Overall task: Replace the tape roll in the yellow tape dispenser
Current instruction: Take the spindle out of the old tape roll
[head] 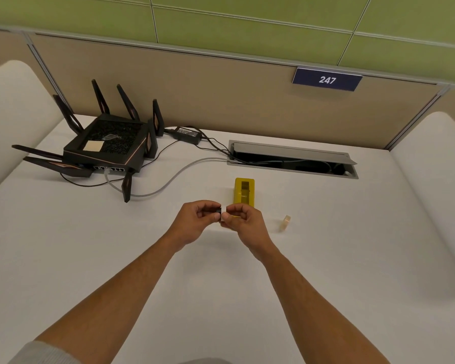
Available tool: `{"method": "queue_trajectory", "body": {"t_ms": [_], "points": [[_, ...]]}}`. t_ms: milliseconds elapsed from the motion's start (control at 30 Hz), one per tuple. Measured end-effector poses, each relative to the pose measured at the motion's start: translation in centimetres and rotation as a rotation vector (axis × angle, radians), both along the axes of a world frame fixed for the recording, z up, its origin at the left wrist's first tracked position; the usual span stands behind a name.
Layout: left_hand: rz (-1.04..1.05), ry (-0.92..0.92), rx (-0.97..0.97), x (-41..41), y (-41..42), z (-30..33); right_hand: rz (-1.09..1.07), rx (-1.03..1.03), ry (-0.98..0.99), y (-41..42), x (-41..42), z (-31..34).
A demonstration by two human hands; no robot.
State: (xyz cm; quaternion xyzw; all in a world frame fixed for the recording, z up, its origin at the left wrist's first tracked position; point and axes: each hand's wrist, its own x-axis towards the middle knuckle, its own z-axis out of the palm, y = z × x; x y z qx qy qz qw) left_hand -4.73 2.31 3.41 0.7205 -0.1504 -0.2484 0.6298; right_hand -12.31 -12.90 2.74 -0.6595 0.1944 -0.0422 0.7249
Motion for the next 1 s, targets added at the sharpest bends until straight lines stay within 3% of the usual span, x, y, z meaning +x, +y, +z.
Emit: {"method": "queue_trajectory", "body": {"t_ms": [400, 800, 1000], "points": [[0.026, -0.021, 0.035, 1.1, 0.8, -0.9, -0.026, -0.194, 0.017, 1.9, 1.6, -1.2], [0.029, -0.146, 0.095, 1.5, 0.8, -0.6, -0.100, -0.037, -0.002, 2.6, 2.3, -1.4], [0.091, -0.186, 0.097, 1.3, 0.4, -0.3, -0.198, -0.122, -0.042, 3.6, 2.4, -1.1]]}}
